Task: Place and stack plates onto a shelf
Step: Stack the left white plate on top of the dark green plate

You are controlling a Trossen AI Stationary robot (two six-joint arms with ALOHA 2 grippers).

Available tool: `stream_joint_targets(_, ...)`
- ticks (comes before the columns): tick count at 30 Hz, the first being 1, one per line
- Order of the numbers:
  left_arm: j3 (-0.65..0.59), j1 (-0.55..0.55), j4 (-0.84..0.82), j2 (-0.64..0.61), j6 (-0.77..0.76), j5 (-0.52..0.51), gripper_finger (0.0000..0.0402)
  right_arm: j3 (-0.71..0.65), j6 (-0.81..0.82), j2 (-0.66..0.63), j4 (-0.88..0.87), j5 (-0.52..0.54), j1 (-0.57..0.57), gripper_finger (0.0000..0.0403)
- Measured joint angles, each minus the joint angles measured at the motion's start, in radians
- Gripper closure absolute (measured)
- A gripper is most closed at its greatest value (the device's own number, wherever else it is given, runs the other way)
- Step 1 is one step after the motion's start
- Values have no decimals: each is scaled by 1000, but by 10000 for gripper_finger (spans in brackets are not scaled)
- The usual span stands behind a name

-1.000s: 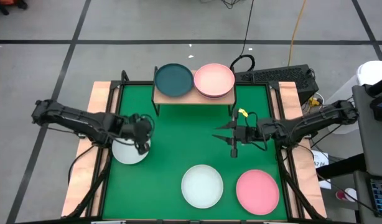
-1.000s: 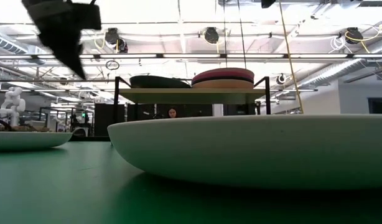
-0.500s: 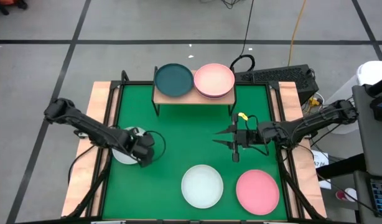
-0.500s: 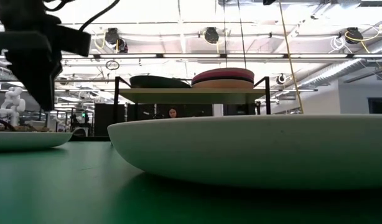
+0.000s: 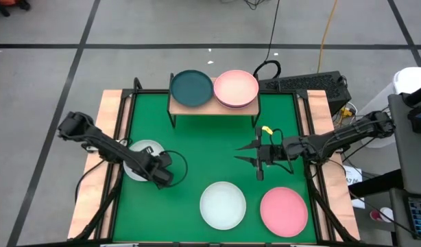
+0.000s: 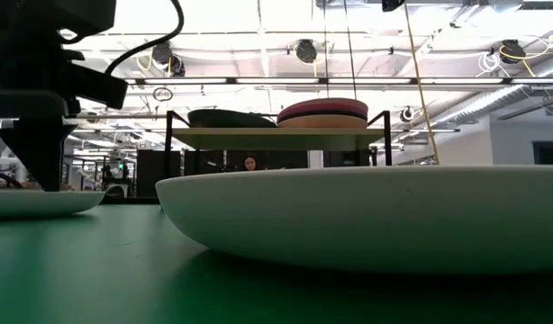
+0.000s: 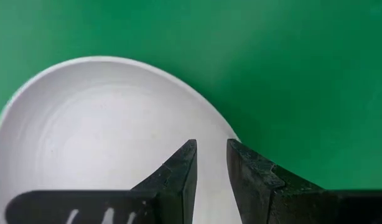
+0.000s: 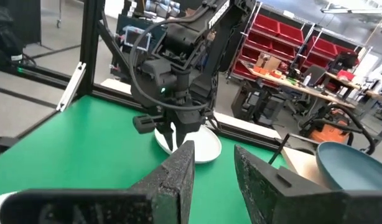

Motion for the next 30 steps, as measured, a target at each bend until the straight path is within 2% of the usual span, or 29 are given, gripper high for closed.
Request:
stream_joint_targets(9, 0, 0, 2, 28, -3, 27, 307, 0, 2, 0, 9, 1, 0, 307)
stream_joint_targets(18, 39, 3, 5, -51, 2, 53, 307, 0, 4, 0, 16, 2, 0, 307)
stream_joint_targets(24, 34, -3, 47, -65, -41, 53, 307, 0, 4, 0, 15, 2, 0, 307)
stream_joint_targets(30, -14, -5, 48, -17, -115, 63, 307, 1, 27, 0, 11, 2, 0, 307)
